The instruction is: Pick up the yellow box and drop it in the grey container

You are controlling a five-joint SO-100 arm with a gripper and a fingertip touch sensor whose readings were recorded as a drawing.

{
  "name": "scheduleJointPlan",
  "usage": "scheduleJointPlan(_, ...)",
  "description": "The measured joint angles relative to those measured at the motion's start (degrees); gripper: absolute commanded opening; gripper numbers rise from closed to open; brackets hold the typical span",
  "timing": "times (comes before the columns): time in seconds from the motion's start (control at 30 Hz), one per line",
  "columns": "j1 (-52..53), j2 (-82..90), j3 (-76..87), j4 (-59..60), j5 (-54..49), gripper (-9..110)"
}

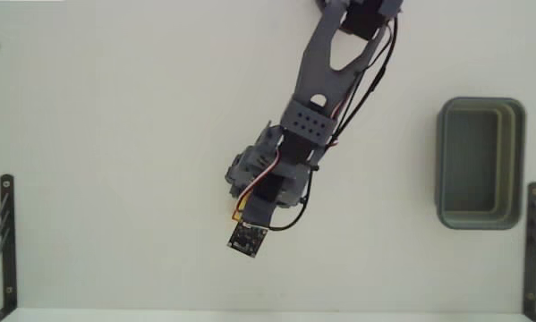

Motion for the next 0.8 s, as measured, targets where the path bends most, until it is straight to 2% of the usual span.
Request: scheduleJointPlan(0.8, 0.0, 0.0, 0.0, 0.0, 0.0, 40)
